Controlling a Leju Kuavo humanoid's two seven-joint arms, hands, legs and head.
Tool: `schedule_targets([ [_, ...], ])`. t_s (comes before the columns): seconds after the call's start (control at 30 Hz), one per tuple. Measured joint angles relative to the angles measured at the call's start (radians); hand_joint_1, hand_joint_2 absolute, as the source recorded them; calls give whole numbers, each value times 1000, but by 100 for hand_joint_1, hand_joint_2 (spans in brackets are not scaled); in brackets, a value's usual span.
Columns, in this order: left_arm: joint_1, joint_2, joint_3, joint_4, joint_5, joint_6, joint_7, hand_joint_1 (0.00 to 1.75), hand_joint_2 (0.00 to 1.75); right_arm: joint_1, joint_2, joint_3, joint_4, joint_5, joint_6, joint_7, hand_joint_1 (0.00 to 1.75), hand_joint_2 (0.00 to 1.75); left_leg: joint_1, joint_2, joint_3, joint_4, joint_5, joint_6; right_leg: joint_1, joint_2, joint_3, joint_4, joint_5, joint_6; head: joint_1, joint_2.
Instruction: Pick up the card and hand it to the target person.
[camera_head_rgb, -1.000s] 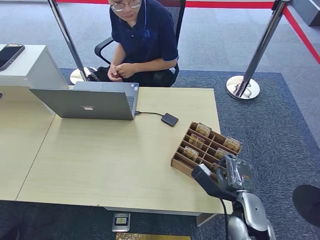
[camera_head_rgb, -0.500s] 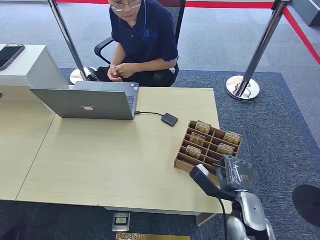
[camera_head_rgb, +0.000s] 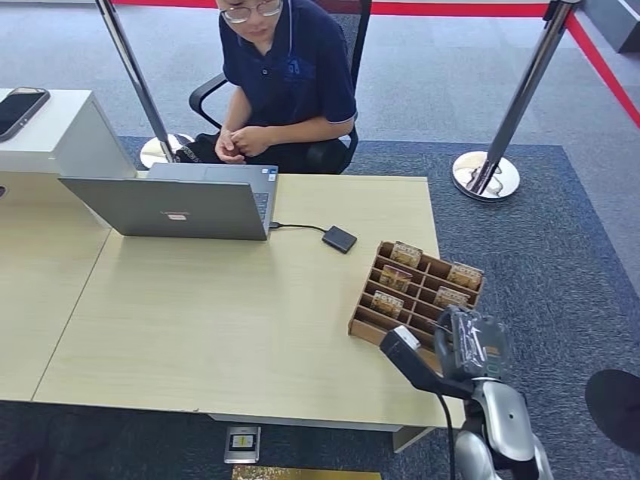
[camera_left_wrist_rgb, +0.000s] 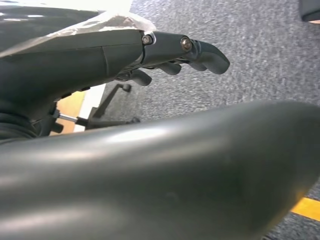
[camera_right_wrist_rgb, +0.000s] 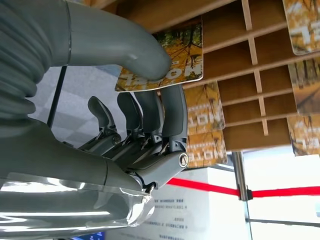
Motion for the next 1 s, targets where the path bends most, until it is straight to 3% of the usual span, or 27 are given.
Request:
schedule_targets([
  [0.6, 0, 0, 0, 0, 7, 2, -6, 0, 0, -33, -53, 53, -206, 95, -36, -15, 132, 175, 0, 0, 0, 0, 0, 0, 0, 0, 0, 0, 0, 0, 0, 0],
  [1.0, -3, -5, 0, 0, 18, 17, 7, 0, 0, -264, -80, 186, -136, -51, -37, -78, 136, 175, 0, 0, 0, 0, 1, 0, 0, 0, 0, 1, 2, 0, 0, 0],
])
